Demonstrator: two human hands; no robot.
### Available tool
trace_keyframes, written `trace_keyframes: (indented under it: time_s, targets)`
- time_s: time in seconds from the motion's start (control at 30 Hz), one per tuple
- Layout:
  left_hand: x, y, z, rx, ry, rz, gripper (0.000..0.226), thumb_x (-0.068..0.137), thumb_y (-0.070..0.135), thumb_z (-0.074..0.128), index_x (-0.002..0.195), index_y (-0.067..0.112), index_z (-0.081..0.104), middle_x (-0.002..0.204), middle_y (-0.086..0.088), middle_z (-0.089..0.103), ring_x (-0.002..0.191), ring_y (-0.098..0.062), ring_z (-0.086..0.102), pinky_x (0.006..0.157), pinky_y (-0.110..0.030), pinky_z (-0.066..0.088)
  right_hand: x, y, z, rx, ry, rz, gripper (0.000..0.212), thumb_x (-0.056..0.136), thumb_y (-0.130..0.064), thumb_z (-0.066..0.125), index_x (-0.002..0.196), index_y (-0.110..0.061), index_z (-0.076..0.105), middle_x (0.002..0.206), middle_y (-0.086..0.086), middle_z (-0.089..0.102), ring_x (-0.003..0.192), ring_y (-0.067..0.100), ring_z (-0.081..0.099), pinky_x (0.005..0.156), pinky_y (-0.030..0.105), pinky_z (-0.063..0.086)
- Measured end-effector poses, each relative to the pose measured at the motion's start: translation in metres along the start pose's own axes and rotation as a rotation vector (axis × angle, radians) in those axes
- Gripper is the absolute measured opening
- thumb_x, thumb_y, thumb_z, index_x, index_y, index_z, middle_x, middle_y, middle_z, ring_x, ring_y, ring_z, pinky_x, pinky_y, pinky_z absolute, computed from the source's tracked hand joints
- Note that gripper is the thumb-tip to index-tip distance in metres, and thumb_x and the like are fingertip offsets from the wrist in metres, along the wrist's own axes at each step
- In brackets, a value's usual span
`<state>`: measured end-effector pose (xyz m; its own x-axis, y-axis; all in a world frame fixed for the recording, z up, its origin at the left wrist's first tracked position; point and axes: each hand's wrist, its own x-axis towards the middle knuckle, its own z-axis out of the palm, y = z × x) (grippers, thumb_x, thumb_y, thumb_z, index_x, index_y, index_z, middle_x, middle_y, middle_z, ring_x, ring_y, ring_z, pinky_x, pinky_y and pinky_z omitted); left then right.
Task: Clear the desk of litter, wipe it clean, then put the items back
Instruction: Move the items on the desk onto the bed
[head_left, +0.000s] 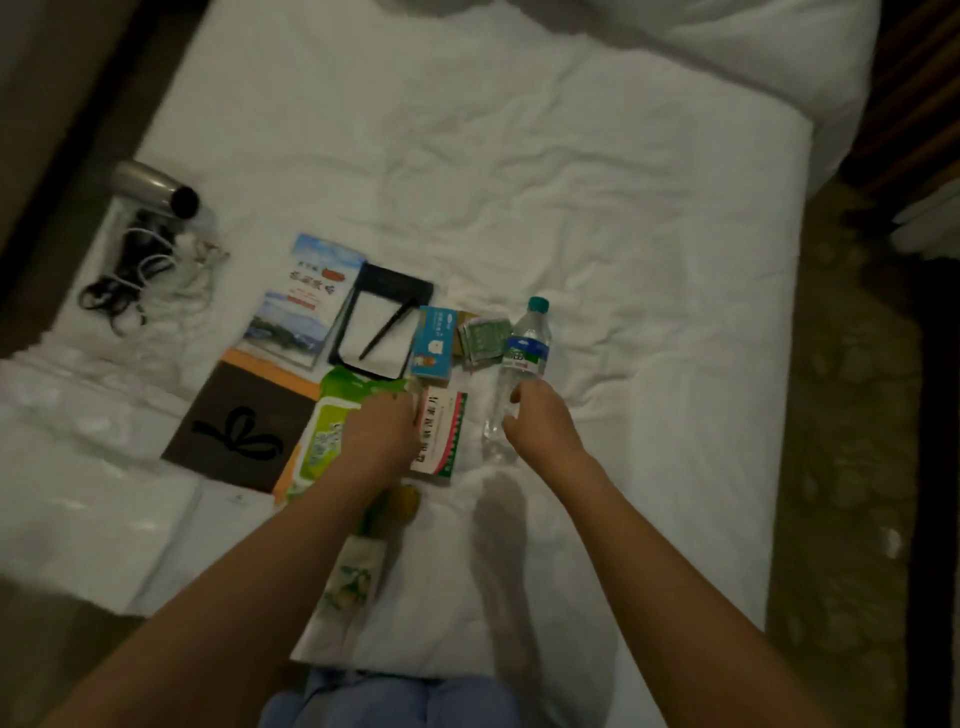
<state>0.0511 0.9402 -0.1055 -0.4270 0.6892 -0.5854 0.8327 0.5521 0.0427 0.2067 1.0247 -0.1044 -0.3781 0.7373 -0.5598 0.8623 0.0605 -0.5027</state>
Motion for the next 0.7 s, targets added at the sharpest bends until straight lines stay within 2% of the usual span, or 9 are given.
trace_keyframes:
  time_s: [0.1,0.23,0.4,0.57,0.7]
  targets:
    - [-0.054,-0.020,-0.015,-0.086,0.027,-0.061,0.031,0.095,0.021,0.045,0.124,0.011,0.049,0.125,-0.011,0.052,0.113,-0.028,0.051,0.088,-0.037,0.044,-0.037,-0.039,-0.001,-0.098,-0.063,-0.147,0.022,0.092,-0.013,0.054,0.112,-0.004,0.055,0.117,0.013,0.054,0.104,0.027,0.055,0.085,0.035,0.047]
    - [-0.119,-0.044,-0.029,-0.129,0.076,-0.165,0.036,0.096,0.020,0.040,0.132,0.013,0.044,0.129,-0.010,0.049,0.115,-0.029,0.049,0.087,-0.039,0.044,-0.087,-0.093,0.012,-0.136,-0.107,-0.339,0.019,0.088,-0.011,0.053,0.106,-0.007,0.060,0.110,0.013,0.061,0.103,0.030,0.059,0.088,0.038,0.049]
    - [-0.199,-0.092,-0.037,-0.198,0.208,-0.326,0.027,0.096,0.020,0.040,0.120,0.010,0.047,0.123,-0.010,0.052,0.112,-0.028,0.050,0.085,-0.037,0.043,-0.150,-0.141,0.040,-0.320,-0.179,-0.572,0.025,0.092,-0.017,0.054,0.115,-0.006,0.054,0.119,0.014,0.055,0.109,0.029,0.053,0.085,0.034,0.043]
    - [-0.299,-0.155,-0.006,-0.300,0.341,-0.533,0.033,0.096,0.023,0.041,0.127,0.016,0.047,0.126,-0.005,0.053,0.114,-0.023,0.051,0.092,-0.033,0.044,-0.233,-0.186,0.095,-0.445,-0.260,-0.852,0.013,0.092,-0.018,0.052,0.101,-0.009,0.048,0.110,0.013,0.053,0.098,0.027,0.051,0.077,0.035,0.041]
    - [-0.410,-0.197,0.042,-0.496,0.400,-0.741,0.026,0.096,0.027,0.045,0.119,0.017,0.054,0.120,-0.002,0.059,0.108,-0.022,0.058,0.089,-0.032,0.046,-0.324,-0.210,0.156,-0.534,-0.348,-1.073,0.026,0.093,-0.020,0.052,0.116,-0.007,0.052,0.118,0.012,0.055,0.107,0.028,0.053,0.084,0.034,0.044]
